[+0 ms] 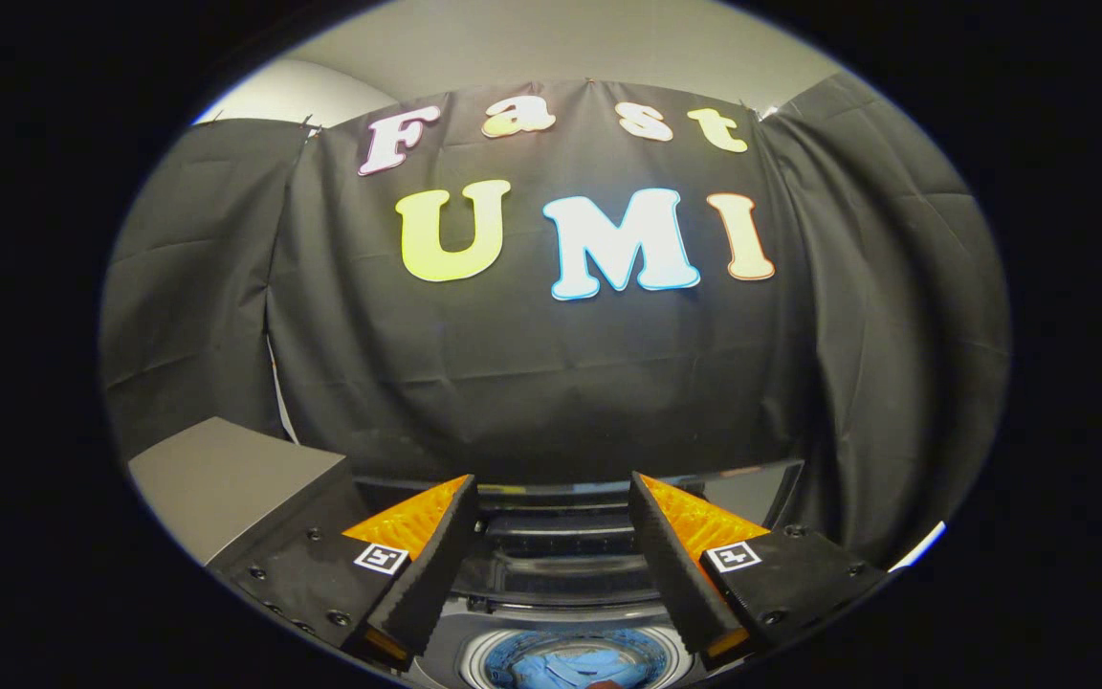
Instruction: Put the clothes into the washing machine and then close the washing machine lid.
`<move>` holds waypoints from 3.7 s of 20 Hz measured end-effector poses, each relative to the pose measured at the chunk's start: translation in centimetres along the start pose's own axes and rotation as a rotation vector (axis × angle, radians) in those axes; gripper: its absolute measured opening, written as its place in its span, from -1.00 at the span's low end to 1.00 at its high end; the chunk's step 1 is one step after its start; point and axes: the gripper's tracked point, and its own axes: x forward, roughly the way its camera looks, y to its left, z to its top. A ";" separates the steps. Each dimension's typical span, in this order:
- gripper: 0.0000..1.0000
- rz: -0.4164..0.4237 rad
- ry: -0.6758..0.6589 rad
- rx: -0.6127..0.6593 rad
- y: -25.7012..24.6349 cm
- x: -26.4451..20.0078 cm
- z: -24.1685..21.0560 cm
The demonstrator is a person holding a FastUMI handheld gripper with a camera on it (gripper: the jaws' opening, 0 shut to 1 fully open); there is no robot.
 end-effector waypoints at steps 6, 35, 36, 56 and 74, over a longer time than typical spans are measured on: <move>0.95 -0.020 0.012 -0.016 -0.5 4.5 0.5; 0.96 -0.008 -0.044 -0.040 0.3 1.1 -3.0; 0.96 -0.008 -0.046 -0.041 0.3 0.7 -3.2; 0.96 -0.009 -0.068 -0.048 0.6 -6.1 -7.2; 0.94 -0.013 0.057 -0.028 0.9 -9.3 -14.3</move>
